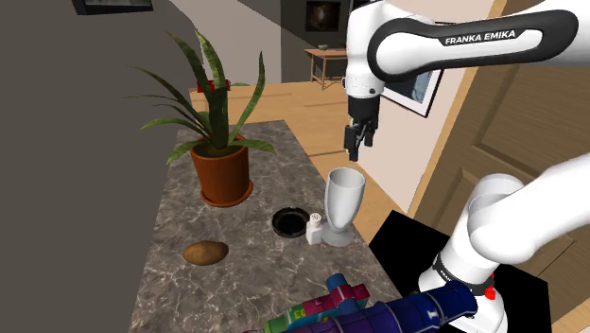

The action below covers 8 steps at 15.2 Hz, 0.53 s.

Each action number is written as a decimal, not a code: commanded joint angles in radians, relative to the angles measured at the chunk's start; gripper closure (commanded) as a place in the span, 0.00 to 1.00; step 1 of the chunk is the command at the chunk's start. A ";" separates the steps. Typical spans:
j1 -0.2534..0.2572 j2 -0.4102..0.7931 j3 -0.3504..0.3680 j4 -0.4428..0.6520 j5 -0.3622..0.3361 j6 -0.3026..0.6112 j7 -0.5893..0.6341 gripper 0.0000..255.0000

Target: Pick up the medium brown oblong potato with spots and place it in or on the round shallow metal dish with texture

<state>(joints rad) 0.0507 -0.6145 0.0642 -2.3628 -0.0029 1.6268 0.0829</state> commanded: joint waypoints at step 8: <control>0.065 0.250 0.117 0.091 0.037 0.186 0.079 0.00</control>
<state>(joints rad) 0.1089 -0.4085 0.1662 -2.2736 0.0343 1.8390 0.1528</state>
